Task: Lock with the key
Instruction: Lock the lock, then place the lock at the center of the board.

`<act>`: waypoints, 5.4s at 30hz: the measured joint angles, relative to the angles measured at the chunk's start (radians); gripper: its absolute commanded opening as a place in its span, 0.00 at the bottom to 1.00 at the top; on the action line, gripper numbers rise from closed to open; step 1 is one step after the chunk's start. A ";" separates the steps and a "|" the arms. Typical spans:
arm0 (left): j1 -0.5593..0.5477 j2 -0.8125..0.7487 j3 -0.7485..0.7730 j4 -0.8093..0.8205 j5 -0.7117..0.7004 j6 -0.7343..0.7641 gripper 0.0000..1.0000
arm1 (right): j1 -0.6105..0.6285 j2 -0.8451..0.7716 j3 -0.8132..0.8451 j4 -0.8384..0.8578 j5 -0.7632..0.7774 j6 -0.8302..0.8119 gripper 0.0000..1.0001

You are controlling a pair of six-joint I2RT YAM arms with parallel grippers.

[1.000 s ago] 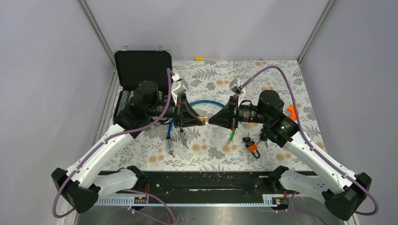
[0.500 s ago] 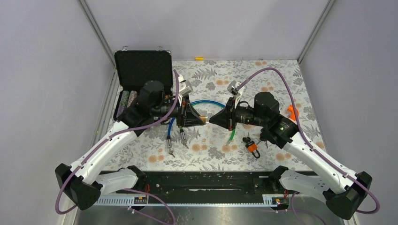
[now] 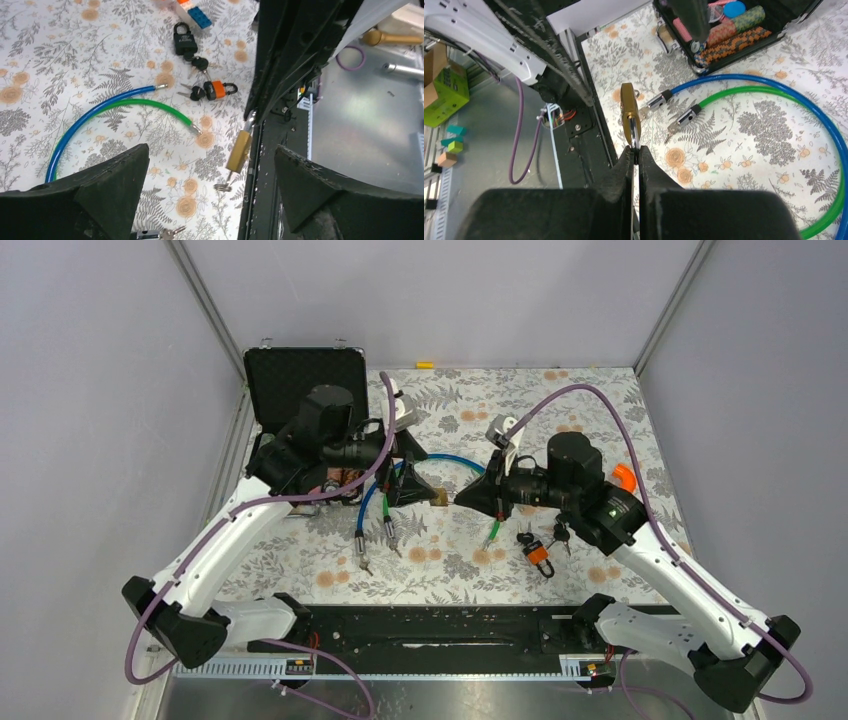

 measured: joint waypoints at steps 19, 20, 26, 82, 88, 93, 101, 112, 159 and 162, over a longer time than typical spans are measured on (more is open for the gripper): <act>-0.007 0.170 0.045 -0.198 0.082 0.172 0.64 | -0.001 0.122 0.048 -0.146 -0.103 -0.066 0.00; -0.008 0.174 0.045 -0.201 0.090 0.176 0.60 | -0.001 0.129 0.048 -0.146 -0.107 -0.063 0.00; -0.011 0.180 0.045 -0.217 0.126 0.201 0.52 | 0.000 0.144 0.050 -0.130 -0.115 -0.033 0.00; -0.020 -0.154 -0.294 0.963 -0.353 -0.850 0.00 | -0.003 0.208 -0.138 1.057 0.059 0.703 0.50; -0.021 -0.154 -0.309 0.985 -0.353 -0.863 0.00 | -0.001 0.215 -0.131 1.094 0.059 0.721 0.17; -0.021 -0.158 -0.322 1.019 -0.373 -0.871 0.00 | 0.004 0.216 -0.127 1.099 0.058 0.729 0.00; -0.023 -0.185 -0.381 1.087 -0.422 -0.895 0.00 | 0.008 0.225 -0.127 1.099 0.043 0.728 0.00; -0.024 -0.219 -0.417 1.194 -0.507 -0.919 0.00 | 0.009 0.237 -0.114 0.945 -0.064 0.647 0.00; 0.269 0.949 0.204 0.518 -0.634 -0.693 0.09 | -0.177 1.447 0.907 0.032 0.485 0.663 0.10; 0.270 0.971 0.204 0.494 -0.632 -0.698 0.12 | -0.177 1.497 0.972 -0.044 0.487 0.677 0.14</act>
